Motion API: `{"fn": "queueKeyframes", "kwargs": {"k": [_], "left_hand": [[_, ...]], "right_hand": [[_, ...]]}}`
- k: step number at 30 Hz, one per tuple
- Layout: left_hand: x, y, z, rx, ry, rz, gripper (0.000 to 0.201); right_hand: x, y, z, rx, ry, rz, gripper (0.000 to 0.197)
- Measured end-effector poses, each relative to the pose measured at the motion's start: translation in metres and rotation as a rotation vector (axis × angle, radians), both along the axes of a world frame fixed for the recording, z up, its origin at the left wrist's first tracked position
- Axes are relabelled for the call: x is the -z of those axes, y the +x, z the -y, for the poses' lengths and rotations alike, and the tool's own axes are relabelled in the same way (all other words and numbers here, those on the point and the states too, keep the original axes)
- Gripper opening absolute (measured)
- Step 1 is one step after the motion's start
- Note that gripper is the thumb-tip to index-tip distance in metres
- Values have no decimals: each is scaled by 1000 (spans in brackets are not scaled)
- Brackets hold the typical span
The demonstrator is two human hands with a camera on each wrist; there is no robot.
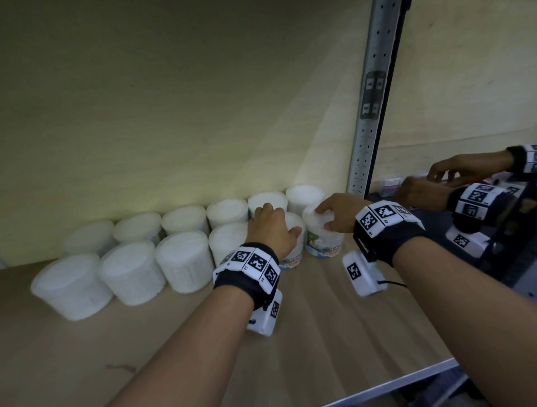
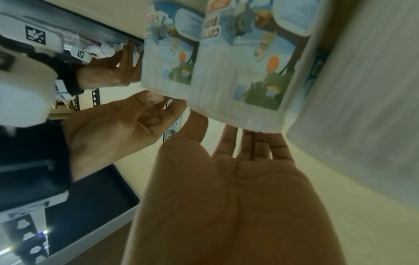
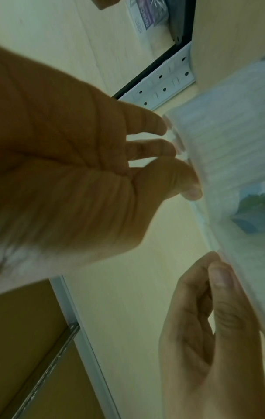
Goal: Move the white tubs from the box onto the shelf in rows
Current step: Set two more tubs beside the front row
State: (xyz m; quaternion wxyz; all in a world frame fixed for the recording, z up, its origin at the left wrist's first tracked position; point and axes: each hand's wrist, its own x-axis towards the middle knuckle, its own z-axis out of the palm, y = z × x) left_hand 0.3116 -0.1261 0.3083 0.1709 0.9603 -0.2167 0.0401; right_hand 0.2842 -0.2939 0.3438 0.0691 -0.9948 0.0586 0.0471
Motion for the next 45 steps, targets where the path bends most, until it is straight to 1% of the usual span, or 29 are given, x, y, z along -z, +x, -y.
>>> {"fn": "queueKeyframes", "kwargs": {"k": [2, 6, 9, 18, 24, 29, 36, 45], "left_hand": [[-1, 2, -2, 18, -8, -24, 49], [-5, 8, -6, 81, -35, -129, 50], [-4, 11, -7, 81, -88, -183, 51], [0, 15, -8, 44, -146, -220, 54], [-1, 9, -8, 47, -129, -205, 53], [-2, -8, -8, 56, -118, -196, 51], [-7, -48, -10, 109, -66, -125, 49], [-7, -111, -14, 139, -89, -62, 44]], "right_hand": [[0, -1, 0, 3, 1, -1, 52], [-1, -1, -2, 10, 3, -3, 52], [-1, -2, -3, 16, 0, -8, 51], [-2, -5, -2, 10, -21, -33, 53], [-1, -12, -3, 9, -78, -51, 54], [-4, -29, -6, -12, -169, -68, 57], [-13, -66, -9, -41, -202, -93, 55], [-9, -123, -6, -18, -62, -115, 56]]}}
